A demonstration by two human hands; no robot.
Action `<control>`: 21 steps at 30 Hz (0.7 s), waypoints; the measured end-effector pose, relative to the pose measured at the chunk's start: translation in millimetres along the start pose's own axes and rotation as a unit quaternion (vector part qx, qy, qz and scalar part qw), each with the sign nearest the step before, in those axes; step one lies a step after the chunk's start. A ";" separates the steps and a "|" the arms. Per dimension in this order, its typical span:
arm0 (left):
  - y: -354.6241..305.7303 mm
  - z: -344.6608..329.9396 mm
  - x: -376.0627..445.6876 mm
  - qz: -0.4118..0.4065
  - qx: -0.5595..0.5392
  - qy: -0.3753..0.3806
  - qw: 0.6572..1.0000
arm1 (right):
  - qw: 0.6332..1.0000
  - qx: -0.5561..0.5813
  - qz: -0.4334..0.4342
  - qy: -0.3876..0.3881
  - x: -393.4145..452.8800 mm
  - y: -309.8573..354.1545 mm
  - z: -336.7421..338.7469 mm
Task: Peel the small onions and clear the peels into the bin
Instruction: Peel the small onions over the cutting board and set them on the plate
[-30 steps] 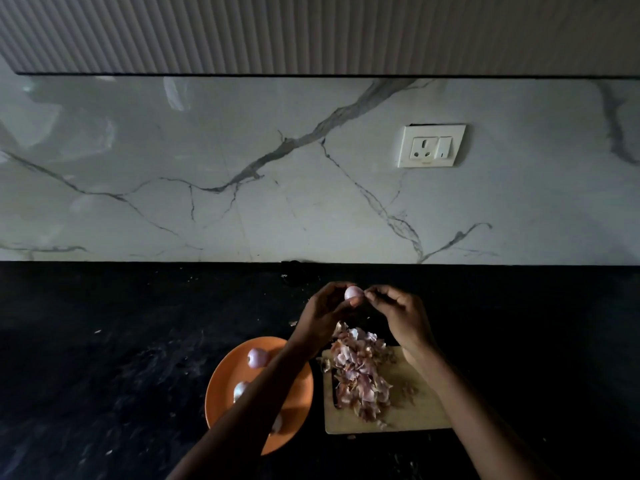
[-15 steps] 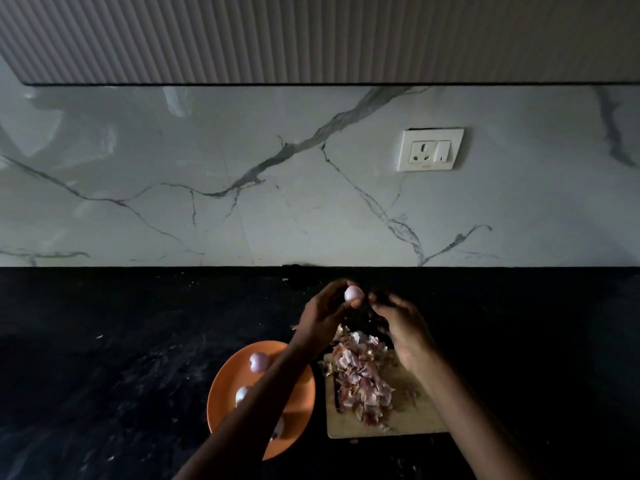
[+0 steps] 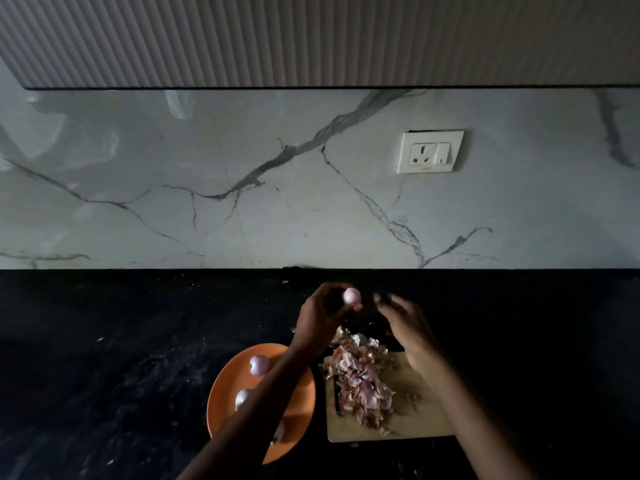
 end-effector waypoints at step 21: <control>1.1 -4.3 0.7 -0.041 0.009 0.035 0.999 | 0.980 -0.061 0.172 0.078 1.9 22.0 2.3</control>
Point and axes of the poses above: each hand's wrist, its own x-axis towards the middle knuckle, its own z-axis out of the back of the hand, y = z × x, the point moved 6 cm from there along x, towards the middle knuckle, and after that the axes turned 4 degrees about x, right-handed, at the moved point
